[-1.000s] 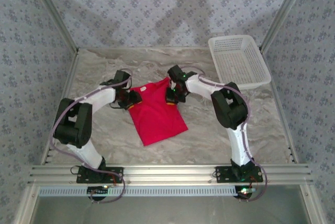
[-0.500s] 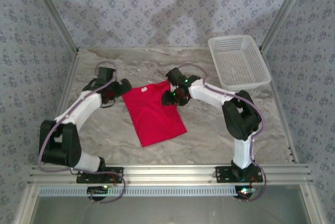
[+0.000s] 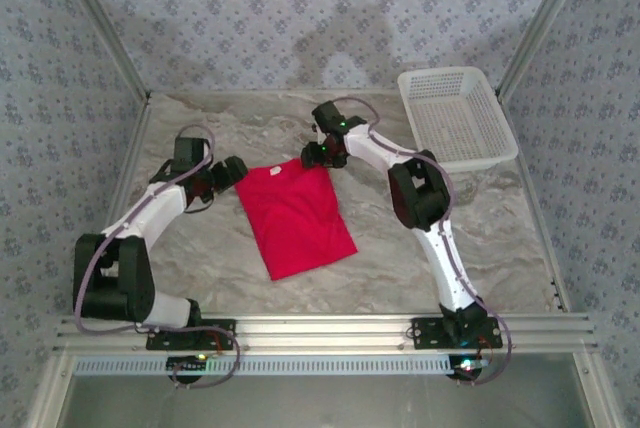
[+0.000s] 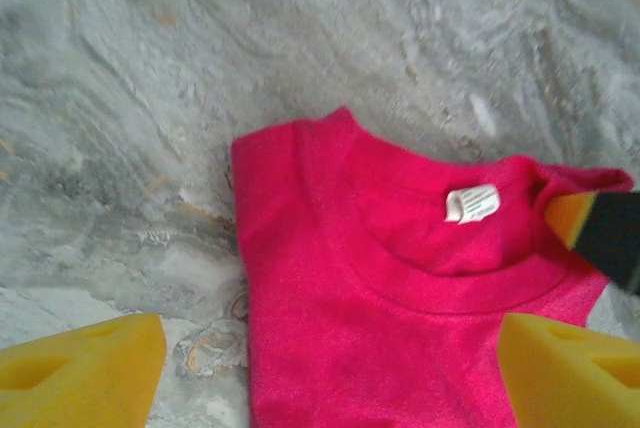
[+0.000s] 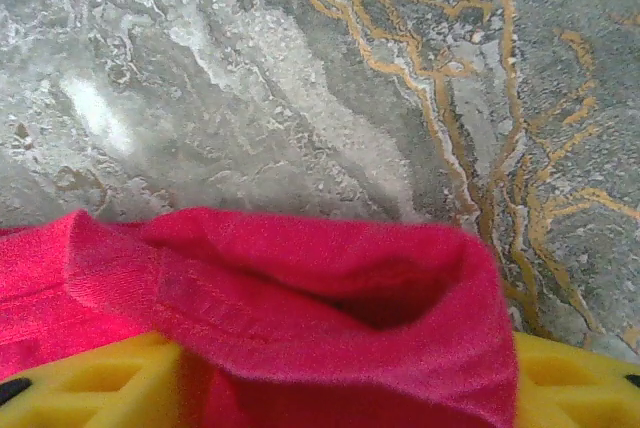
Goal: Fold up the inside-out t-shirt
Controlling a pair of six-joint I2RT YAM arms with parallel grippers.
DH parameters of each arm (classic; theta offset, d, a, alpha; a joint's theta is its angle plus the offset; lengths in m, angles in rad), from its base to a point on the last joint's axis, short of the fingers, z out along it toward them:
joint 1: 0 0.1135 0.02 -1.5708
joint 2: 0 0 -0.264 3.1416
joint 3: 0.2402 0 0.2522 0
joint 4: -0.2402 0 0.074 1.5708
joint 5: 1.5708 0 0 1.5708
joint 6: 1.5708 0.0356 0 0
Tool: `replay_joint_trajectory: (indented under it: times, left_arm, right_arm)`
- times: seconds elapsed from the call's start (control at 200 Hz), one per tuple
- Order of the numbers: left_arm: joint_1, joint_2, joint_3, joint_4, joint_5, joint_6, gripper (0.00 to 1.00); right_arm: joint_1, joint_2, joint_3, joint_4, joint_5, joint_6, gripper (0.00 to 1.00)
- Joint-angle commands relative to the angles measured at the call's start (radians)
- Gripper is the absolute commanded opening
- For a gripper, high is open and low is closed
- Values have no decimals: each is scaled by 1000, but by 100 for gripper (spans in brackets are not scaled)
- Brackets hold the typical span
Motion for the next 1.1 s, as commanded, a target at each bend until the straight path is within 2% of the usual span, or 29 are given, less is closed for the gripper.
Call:
replay_joint_trajectory:
  times: [0.0,0.05,0.085,0.14,0.18,0.285,0.375,0.44,0.695,0.909,1.094]
  left_arm:
    - [5,48,-9,23,67,20,83]
    - [5,73,-5,21,77,33,82]
    - [5,90,-1,21,83,39,82]
    - [5,112,10,22,94,48,82]
    - [3,130,26,19,111,56,82]
    - [-24,180,87,1,141,79,82]
    - [-67,225,136,5,142,103,84]
    - [-88,268,172,4,138,126,83]
    - [-92,400,265,-6,174,138,72]
    - [-121,457,279,10,178,122,70]
    - [-167,508,268,45,175,76,59]
  right_arm:
    - [19,81,67,-27,-18,-7,55]
    - [19,87,70,-18,-25,9,47]
    - [19,85,71,-19,-32,20,30]
    - [18,75,72,-54,-33,30,14]
    - [13,54,60,-77,-17,34,9]
    - [-2,-82,-100,-80,42,43,8]
    - [-13,-234,-318,37,57,45,8]
    - [-23,-291,-400,93,44,49,8]
    - [-25,-251,-358,59,22,37,6]
    - [-31,-246,-338,55,13,29,6]
    - [-33,-236,-331,65,4,34,6]
